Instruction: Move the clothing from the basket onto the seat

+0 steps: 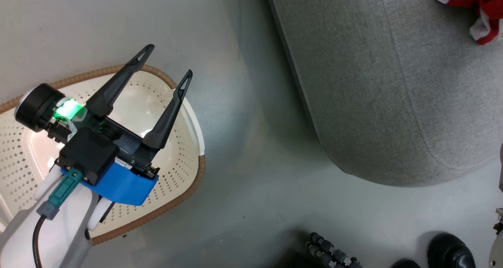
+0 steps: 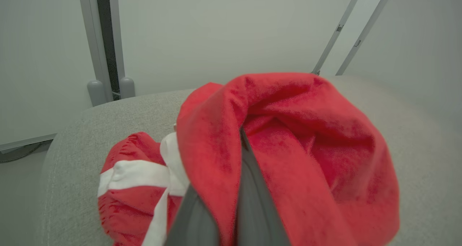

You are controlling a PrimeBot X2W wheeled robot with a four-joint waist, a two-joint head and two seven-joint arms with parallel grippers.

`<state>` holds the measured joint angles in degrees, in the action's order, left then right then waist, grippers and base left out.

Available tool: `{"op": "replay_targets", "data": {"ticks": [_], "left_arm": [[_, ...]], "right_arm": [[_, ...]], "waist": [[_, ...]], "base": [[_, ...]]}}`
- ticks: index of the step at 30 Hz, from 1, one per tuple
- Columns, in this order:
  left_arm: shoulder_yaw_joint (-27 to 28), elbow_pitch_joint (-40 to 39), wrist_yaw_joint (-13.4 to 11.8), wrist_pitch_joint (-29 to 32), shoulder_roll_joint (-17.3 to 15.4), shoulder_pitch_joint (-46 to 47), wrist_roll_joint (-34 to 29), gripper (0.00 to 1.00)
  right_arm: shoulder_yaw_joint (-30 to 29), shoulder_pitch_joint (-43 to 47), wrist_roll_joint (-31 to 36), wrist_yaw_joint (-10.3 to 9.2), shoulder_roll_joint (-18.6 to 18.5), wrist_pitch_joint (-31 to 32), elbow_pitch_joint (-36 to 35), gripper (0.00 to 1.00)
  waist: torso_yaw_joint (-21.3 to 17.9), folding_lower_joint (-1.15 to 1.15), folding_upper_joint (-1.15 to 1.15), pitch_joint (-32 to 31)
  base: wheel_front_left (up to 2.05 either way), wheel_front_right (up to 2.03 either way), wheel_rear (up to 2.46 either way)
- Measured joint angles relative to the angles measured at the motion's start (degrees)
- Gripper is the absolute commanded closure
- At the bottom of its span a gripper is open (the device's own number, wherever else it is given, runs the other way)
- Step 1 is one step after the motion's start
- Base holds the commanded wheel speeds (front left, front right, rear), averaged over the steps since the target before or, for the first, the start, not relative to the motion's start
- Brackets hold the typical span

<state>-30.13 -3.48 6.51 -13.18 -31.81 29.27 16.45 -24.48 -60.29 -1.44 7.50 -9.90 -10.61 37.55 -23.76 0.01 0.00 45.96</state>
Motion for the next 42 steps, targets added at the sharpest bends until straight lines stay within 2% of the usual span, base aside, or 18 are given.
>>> {"op": "replay_targets", "data": {"ticks": [14,15,17,18,32,42], "left_arm": [[0.14,-0.55,-0.93,0.22,-0.48,0.32,0.16,0.00],[0.15,-0.47,-1.00,0.21,-0.49,0.32,0.19,0.00],[0.15,-0.38,-1.18,0.12,-0.49,0.32,0.20,0.00],[0.14,-0.34,-1.19,0.05,-0.52,0.32,0.21,0.00],[0.09,1.26,-1.93,-0.54,0.18,0.47,1.23,0.00],[-1.04,7.54,-1.44,-1.66,5.71,0.18,2.85,0.00]], "right_arm": [[0.15,-2.97,0.87,-0.01,-0.13,-2.20,7.31,1.00],[0.18,-2.96,0.85,-0.01,-0.18,-2.42,7.61,0.85],[0.26,-2.96,0.78,-0.01,-0.26,-2.58,8.04,0.42],[0.23,-2.96,0.78,-0.01,-0.35,-2.66,8.20,0.00],[0.01,-2.93,0.48,0.00,-0.65,-3.87,10.13,0.00],[4.19,1.53,2.80,-0.01,-3.33,-4.19,10.28,0.00]], "waist": [[0.40,-0.01,0.00,0.24],[0.40,-0.01,0.00,0.17],[0.40,-0.01,0.00,0.03],[0.40,-0.01,0.00,-0.03],[0.65,-0.01,0.00,-1.70],[2.68,-0.01,0.00,-7.47]], "base": [[0.00,0.00,0.00],[0.00,0.00,0.00],[0.00,0.00,0.00],[0.00,0.00,0.00],[0.00,0.00,0.00],[0.00,0.00,0.00]]}}
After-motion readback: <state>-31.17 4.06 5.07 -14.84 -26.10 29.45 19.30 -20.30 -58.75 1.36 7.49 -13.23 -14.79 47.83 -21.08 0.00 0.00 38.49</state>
